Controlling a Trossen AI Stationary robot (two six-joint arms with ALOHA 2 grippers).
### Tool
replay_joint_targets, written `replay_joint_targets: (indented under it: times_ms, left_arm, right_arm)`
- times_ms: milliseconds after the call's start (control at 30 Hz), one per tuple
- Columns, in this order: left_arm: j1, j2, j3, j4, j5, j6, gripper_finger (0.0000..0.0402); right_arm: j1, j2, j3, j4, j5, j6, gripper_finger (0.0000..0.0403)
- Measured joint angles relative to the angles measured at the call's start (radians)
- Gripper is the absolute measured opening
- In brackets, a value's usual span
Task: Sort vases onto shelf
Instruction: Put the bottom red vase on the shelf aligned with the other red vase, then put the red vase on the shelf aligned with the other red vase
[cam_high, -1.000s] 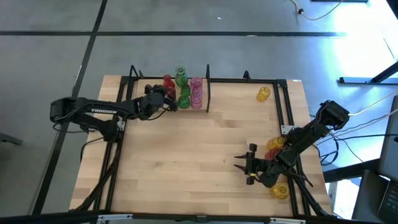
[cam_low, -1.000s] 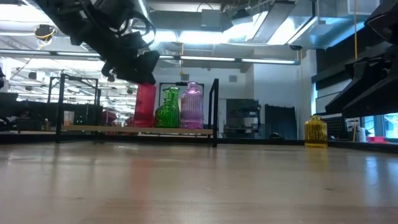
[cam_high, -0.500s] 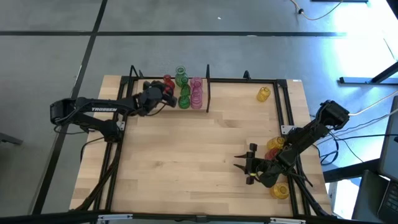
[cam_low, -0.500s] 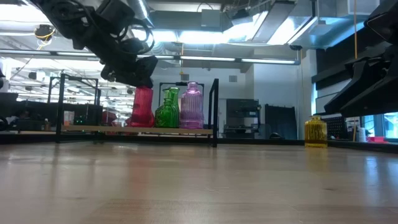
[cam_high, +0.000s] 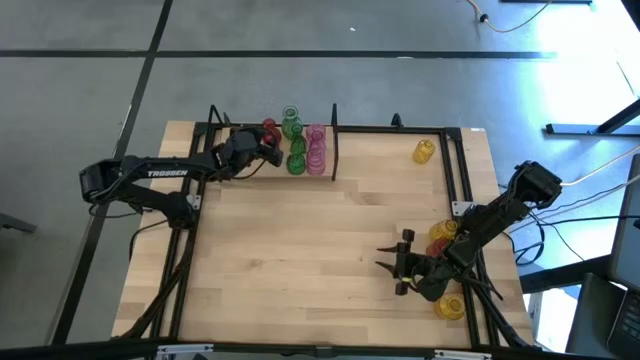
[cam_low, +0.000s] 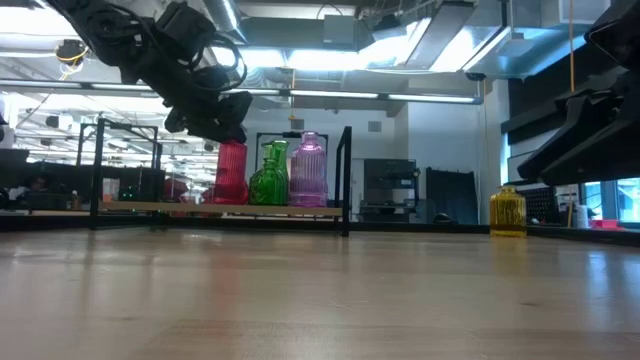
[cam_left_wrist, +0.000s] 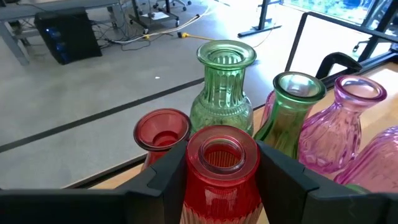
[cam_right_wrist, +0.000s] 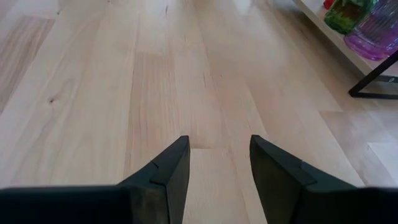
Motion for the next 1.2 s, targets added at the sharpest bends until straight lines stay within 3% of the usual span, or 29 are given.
replay_joint_targets:
  times_ms: [500,900,1200]
  left_arm:
    - [-0.002,0.0,0.0,0.006,0.003,-0.004,0.0158]
    - [-0.003,0.002,0.0,0.032,0.01,-0.005,0.0207]
    - [-0.003,-0.042,0.0,0.046,0.001,0.019,0.0214]
  right_arm:
    - [0.0,0.0,0.0,-0.008,0.001,0.0,0.0154]
    - [0.0,0.0,0.0,-0.008,0.0,0.0,0.0154]
    - [0.0,0.0,0.0,-0.016,0.0,0.002,0.0154]
